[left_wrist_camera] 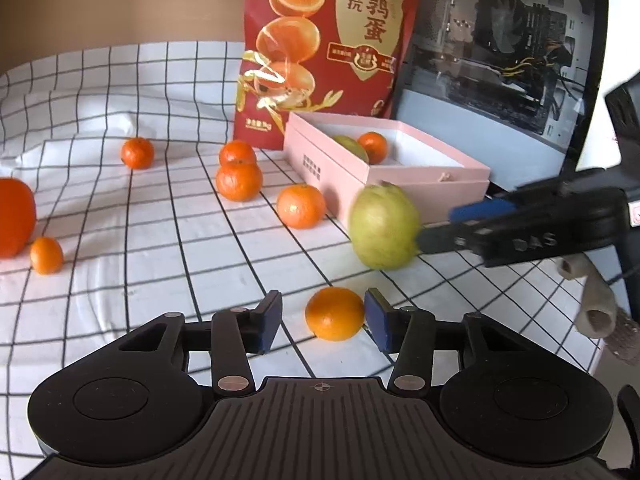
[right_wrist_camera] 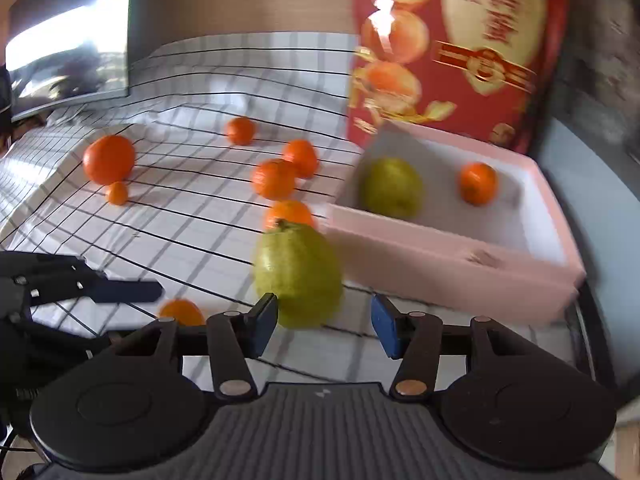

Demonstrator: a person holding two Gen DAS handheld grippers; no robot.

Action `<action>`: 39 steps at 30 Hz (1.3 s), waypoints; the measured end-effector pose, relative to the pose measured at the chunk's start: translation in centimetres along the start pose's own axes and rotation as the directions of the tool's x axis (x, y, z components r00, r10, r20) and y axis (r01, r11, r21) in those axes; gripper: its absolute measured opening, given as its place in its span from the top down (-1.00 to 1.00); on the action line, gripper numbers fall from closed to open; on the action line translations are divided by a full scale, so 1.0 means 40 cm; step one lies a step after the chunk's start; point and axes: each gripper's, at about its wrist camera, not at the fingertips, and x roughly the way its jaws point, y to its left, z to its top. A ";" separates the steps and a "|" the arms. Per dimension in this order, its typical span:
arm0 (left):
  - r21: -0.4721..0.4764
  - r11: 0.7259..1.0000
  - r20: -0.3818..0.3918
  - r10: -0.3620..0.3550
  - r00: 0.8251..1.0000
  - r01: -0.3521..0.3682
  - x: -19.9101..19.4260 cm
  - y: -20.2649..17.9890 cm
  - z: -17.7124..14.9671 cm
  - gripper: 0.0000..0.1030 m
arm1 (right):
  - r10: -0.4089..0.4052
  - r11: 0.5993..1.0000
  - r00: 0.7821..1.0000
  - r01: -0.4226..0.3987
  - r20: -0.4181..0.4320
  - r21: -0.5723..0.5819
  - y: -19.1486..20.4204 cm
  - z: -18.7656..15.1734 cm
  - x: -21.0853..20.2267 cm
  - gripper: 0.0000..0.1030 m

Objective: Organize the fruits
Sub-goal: 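Grasp a small mandarin with the left gripper while the right gripper grasps the second pear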

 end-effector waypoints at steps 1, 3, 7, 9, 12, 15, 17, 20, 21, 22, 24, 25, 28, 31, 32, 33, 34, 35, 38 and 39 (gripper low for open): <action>0.005 1.000 0.003 0.007 1.000 -0.007 -0.002 -0.001 0.002 0.02 | -0.005 1.000 1.000 0.005 0.006 0.007 -0.014 -0.008 -0.008 -0.01; 0.000 1.000 0.007 0.012 1.000 -0.012 -0.005 0.006 0.006 0.02 | -0.004 1.000 1.000 0.003 0.010 0.026 -0.039 -0.023 -0.016 -0.03; -0.039 0.999 0.009 0.004 1.000 -0.003 -0.004 0.024 0.010 0.00 | 0.053 0.997 0.998 -0.055 0.034 0.060 -0.072 -0.045 -0.025 -0.46; -0.051 0.999 0.000 -0.014 1.000 0.014 -0.001 0.025 0.008 0.00 | 0.066 0.995 0.997 -0.069 0.050 0.067 -0.070 -0.043 -0.022 -0.47; -0.048 0.998 -0.018 -0.038 0.999 0.037 -0.002 0.018 -0.004 0.00 | 0.096 0.992 0.993 -0.101 0.062 0.072 -0.052 -0.025 -0.004 -0.48; -0.047 0.998 -0.032 -0.054 0.998 0.052 -0.003 0.013 -0.018 0.00 | 0.100 0.993 0.993 -0.103 0.061 0.055 -0.021 0.001 0.024 -0.51; -0.052 0.997 -0.036 -0.064 0.997 0.062 -0.003 0.014 -0.023 -0.01 | 0.079 0.996 0.996 -0.081 0.050 0.033 -0.004 0.016 0.053 -0.51; -0.056 0.996 -0.038 -0.072 0.997 0.070 0.000 0.017 -0.024 -0.02 | 0.036 0.999 0.999 -0.036 0.031 0.006 0.016 0.027 0.096 -0.51; -0.057 0.996 -0.038 -0.073 0.997 0.071 0.001 0.018 -0.023 -0.02 | 0.026 1.000 0.999 -0.026 0.027 0.002 0.017 0.028 0.108 -0.51; -0.057 0.996 -0.039 -0.075 0.996 0.072 0.002 0.019 -0.022 -0.02 | 0.019 1.000 1.000 -0.019 0.022 0.003 0.017 0.028 0.118 -0.46; -0.060 0.995 -0.041 -0.080 0.996 0.077 0.006 0.021 -0.020 -0.03 | 0.025 1.000 1.000 -0.025 0.010 0.012 0.010 0.025 0.126 -0.27; -0.064 0.995 -0.044 -0.083 0.996 0.080 0.008 0.022 -0.019 -0.03 | 0.048 0.999 0.999 -0.049 0.009 0.023 0.004 0.025 0.124 -0.12; -0.071 0.994 -0.048 -0.082 0.995 0.079 0.013 0.020 -0.017 -0.04 | 0.057 0.998 0.998 -0.056 -0.010 0.034 -0.004 0.022 0.110 -0.12; -0.071 0.995 -0.051 -0.078 0.996 0.075 0.014 0.018 -0.014 -0.04 | 0.049 0.999 0.999 -0.049 -0.011 0.014 -0.012 0.002 0.085 -0.12; -0.076 0.994 -0.051 -0.080 0.995 0.076 0.016 0.020 -0.013 -0.04 | 0.044 0.999 0.999 -0.044 -0.011 0.010 -0.017 -0.006 0.074 -0.12; -0.083 0.994 -0.052 -0.082 0.995 0.078 0.019 0.022 -0.011 -0.04 | 0.041 0.999 0.999 -0.041 -0.008 0.010 -0.024 -0.015 0.062 -0.12; -0.088 0.993 -0.052 -0.085 0.995 0.080 0.021 0.022 -0.009 -0.03 | 0.035 0.999 0.999 -0.035 -0.001 0.010 -0.034 -0.025 0.047 -0.12; -0.090 0.992 -0.054 -0.089 0.995 0.084 0.025 0.023 -0.006 -0.02 | 0.027 1.000 1.000 -0.027 0.004 0.011 -0.043 -0.032 0.036 -0.12; -0.095 0.992 -0.058 -0.093 0.994 0.087 0.035 0.022 0.002 0.02 | -0.015 1.000 1.000 0.014 0.022 0.011 -0.073 -0.057 0.007 -0.12; -0.089 0.992 -0.060 -0.091 0.994 0.086 0.039 0.019 0.004 0.02 | -0.024 1.000 0.999 0.024 0.022 0.014 -0.084 -0.062 0.004 -0.12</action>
